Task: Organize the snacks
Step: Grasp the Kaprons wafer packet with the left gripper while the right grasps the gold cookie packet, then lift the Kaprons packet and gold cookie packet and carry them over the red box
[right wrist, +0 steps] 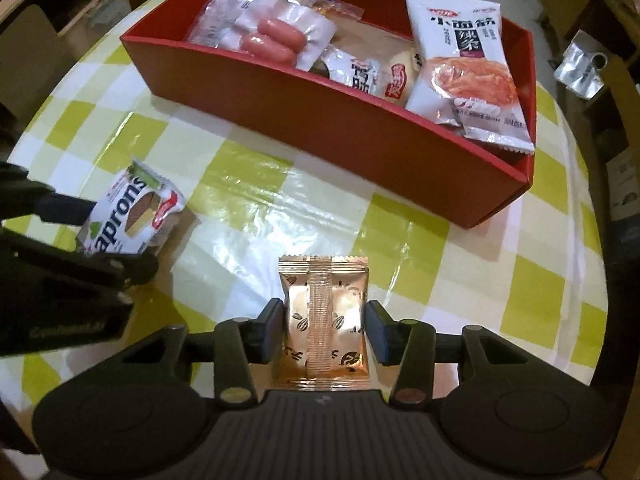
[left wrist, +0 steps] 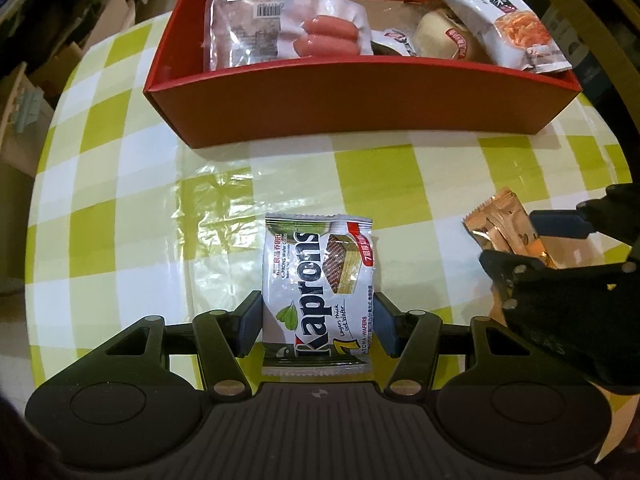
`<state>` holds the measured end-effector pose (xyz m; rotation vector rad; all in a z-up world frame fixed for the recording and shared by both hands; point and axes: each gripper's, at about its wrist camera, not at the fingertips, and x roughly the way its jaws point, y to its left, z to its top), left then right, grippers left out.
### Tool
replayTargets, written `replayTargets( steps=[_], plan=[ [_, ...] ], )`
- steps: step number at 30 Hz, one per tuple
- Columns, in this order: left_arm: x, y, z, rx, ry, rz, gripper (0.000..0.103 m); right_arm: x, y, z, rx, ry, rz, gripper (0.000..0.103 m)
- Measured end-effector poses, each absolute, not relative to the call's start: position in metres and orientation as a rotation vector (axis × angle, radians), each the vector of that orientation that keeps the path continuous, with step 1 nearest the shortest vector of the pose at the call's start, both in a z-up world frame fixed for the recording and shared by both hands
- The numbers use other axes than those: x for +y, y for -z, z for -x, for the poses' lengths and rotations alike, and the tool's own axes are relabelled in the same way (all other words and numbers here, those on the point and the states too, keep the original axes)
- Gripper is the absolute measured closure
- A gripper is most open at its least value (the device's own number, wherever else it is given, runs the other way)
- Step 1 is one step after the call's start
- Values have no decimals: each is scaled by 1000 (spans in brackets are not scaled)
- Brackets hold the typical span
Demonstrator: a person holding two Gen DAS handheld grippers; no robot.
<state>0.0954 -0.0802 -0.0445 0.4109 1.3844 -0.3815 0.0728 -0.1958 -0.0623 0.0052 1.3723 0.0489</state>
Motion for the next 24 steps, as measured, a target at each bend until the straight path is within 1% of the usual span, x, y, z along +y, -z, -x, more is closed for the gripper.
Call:
replayTargets(
  steps=[3, 6, 11, 17, 20, 21, 22, 23, 24],
  plan=[
    [-80, 41, -95, 1377, 388, -400, 38, -201, 57, -67, 1379, -63, -43, 54],
    [-81, 33, -96, 1361, 402, -384, 38, -204, 44, -63, 1346, -65, -55, 56],
    [-84, 19, -95, 1325, 423, -366, 38, -211, 27, -63, 1299, -57, -79, 57],
    [-85, 22, -97, 1334, 412, -372, 38, -211, 44, -65, 1354, -64, -112, 56],
    [-85, 26, -97, 1341, 408, -374, 38, -204, 60, -69, 1391, -42, -48, 44],
    [-85, 27, -97, 1343, 408, -377, 38, -203, 62, -69, 1387, -46, -44, 32],
    [-85, 29, -96, 1345, 408, -381, 38, -202, 63, -69, 1391, -59, -60, 13],
    [-84, 30, -96, 1348, 407, -385, 38, -201, 67, -70, 1414, -66, -82, 3],
    [-84, 32, -96, 1351, 407, -387, 38, -199, 72, -70, 1441, -71, -82, 0]
  ],
)
